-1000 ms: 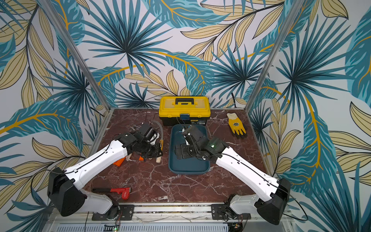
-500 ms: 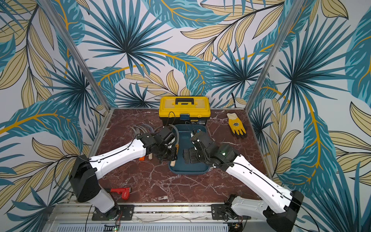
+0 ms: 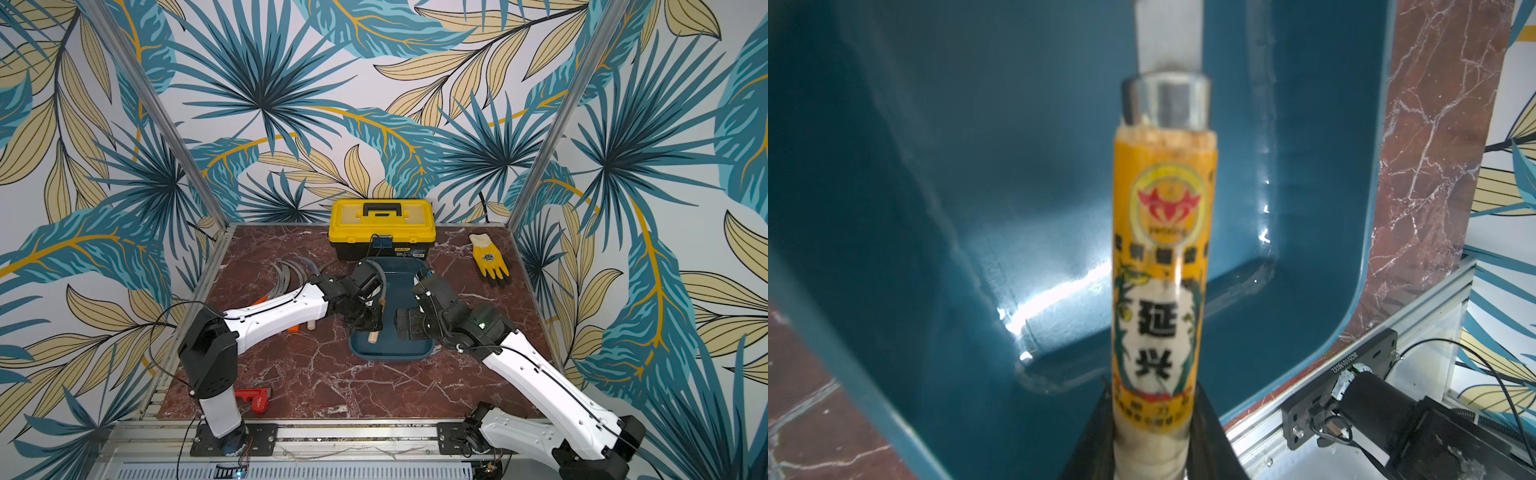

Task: Put small sickles into storage boxes
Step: Place the sickle in the storage box.

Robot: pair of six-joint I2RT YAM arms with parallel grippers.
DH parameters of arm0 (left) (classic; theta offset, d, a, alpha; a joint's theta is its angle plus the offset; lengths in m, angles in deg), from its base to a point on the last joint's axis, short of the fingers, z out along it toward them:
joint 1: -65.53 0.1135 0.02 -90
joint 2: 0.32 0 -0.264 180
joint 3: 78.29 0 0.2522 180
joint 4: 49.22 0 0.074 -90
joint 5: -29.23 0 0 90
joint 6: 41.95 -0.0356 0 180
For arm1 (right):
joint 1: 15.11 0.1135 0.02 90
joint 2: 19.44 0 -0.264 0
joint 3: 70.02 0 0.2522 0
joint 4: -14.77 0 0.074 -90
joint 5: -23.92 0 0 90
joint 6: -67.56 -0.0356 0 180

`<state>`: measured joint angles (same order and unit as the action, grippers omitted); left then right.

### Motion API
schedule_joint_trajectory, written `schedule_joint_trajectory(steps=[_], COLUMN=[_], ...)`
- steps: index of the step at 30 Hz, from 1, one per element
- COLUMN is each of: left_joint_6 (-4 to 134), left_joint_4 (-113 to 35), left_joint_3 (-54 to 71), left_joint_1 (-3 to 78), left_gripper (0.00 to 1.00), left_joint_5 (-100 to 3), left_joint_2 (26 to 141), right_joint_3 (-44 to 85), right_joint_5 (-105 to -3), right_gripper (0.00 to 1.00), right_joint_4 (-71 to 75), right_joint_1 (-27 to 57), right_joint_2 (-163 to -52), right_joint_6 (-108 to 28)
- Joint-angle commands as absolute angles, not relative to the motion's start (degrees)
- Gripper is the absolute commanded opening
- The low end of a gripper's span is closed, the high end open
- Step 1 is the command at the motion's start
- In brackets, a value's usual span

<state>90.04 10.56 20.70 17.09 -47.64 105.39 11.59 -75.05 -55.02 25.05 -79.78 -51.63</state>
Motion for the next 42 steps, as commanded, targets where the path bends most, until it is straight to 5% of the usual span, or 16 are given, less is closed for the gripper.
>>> schedule_joint_trajectory(steps=[1,22,42], left_joint_6=[89.89,86.91,84.87], left_joint_4=[8.84,6.14,6.21], left_joint_3=[22.74,21.17,22.62], left_joint_1=[16.97,18.67,19.03], left_gripper=[0.0,0.0,0.33], left_joint_5=[-47.06,-46.44,-45.91], left_joint_2=[107.25,116.72,117.02], right_joint_3=[10.71,12.07,13.41], right_joint_5=[-74.62,-71.4,-70.21], right_gripper=[1.0,0.99,1.0], right_joint_4=[-56.65,-56.24,-56.28], right_joint_1=[24.21,22.0,20.11], right_joint_2=[-79.38,-82.38,-83.66], right_joint_6=[-51.97,-51.04,-49.54])
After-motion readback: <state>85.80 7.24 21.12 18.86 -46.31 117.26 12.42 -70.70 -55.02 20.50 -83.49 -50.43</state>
